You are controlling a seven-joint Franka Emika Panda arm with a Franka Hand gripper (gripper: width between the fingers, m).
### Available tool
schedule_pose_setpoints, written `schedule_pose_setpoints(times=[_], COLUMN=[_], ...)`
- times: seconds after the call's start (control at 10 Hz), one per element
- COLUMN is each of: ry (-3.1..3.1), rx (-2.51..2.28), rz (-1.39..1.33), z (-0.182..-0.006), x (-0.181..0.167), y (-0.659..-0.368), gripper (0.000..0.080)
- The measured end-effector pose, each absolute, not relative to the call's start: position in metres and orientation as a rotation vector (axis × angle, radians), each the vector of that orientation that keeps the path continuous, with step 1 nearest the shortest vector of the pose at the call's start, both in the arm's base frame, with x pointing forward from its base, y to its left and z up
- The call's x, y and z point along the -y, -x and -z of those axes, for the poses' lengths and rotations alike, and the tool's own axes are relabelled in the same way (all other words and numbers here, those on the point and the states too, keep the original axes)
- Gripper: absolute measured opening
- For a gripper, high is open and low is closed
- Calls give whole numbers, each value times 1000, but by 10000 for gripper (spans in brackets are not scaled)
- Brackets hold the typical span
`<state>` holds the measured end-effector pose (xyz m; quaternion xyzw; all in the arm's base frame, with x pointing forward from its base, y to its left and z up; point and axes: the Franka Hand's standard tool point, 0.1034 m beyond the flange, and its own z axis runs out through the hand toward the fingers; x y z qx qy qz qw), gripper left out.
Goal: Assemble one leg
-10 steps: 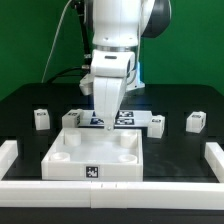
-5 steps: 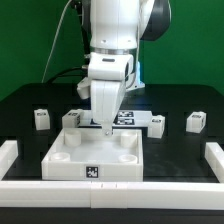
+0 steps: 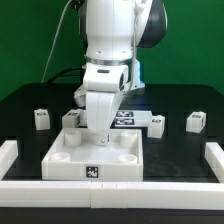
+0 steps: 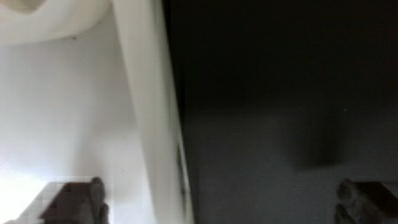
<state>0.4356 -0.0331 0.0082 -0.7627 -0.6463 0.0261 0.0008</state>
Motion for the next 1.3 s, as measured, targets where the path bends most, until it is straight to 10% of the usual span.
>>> schedule_pose_setpoints(times=[0.2,0.3,0.5,1.3], ry=[2394,2394,2394,2397], rx=[2029,2029,2030,2031], rz=[-83,-83,-80,-76], z=[-8,-8,-8,-8], x=[33,33,33,33], y=[-435,-435,-436,-436], gripper=[393,393,66,60])
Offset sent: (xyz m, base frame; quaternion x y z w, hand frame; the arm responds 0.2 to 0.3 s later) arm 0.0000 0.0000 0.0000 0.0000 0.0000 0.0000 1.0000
